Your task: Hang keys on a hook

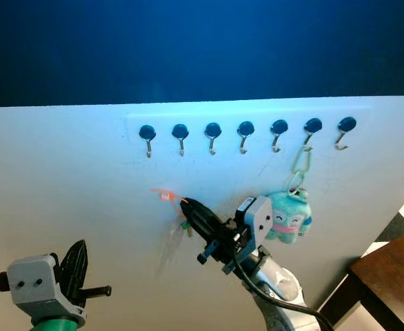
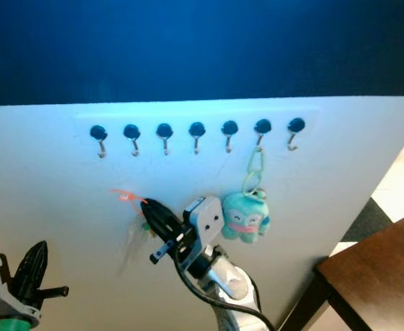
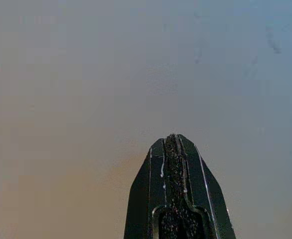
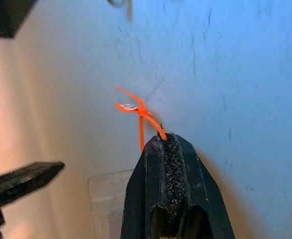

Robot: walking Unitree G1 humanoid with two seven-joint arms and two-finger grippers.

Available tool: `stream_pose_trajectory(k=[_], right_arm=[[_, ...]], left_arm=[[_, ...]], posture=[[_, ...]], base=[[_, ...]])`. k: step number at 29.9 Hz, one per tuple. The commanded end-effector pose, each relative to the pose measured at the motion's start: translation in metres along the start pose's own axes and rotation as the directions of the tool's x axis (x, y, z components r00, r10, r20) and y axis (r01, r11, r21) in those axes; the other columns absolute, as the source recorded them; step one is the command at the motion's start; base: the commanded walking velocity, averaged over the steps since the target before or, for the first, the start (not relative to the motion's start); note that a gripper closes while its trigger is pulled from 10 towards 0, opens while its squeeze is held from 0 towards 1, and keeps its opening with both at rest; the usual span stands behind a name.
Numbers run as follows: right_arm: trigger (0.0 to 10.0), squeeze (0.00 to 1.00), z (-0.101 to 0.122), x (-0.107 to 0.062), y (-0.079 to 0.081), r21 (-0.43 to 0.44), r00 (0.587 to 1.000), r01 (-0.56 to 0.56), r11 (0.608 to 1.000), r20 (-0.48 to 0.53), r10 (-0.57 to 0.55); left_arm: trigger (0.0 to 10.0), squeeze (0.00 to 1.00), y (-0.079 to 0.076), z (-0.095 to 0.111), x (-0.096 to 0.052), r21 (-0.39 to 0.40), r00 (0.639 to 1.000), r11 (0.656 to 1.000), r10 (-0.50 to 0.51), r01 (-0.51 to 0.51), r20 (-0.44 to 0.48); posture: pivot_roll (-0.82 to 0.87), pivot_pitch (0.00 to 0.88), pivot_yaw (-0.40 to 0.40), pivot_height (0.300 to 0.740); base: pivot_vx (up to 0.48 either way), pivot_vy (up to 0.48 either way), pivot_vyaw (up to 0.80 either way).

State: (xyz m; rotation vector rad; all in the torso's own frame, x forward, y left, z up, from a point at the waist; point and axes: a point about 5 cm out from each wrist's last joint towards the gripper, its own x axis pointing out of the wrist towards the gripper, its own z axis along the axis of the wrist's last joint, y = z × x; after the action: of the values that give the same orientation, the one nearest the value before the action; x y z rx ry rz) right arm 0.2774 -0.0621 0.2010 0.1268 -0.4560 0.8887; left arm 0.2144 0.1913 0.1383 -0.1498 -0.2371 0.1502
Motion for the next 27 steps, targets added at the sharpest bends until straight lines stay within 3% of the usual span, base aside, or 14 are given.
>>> stream_pose_trajectory(k=[1,10,27], right_arm=[[10.0,0.00,0.007,0.003,0.003,0.026,0.999,-0.016,1.000,0.039,0.015],[10.0,0.00,0.026,0.015,-0.001,0.043,0.992,0.012,0.999,0.126,-0.018],[10.0,0.00,0.040,0.024,-0.008,0.068,0.988,0.031,0.997,0.146,-0.040]], left_arm=[[10.0,0.00,0.001,0.003,-0.002,0.001,1.000,1.000,-0.004,0.004,0.018],[10.0,0.00,0.000,0.009,0.000,-0.006,0.999,1.000,-0.015,0.015,0.042],[10.0,0.00,-0.002,0.014,0.001,-0.005,0.998,1.000,-0.028,0.028,0.060]], posture=[[-0.07,0.017,0.104,0.740],[-0.07,0.024,0.105,0.740],[-0.07,0.032,0.105,0.740]], base=[[0.000,0.000,0.00],[0.000,0.000,0.00],[0.000,0.000,0.00]])
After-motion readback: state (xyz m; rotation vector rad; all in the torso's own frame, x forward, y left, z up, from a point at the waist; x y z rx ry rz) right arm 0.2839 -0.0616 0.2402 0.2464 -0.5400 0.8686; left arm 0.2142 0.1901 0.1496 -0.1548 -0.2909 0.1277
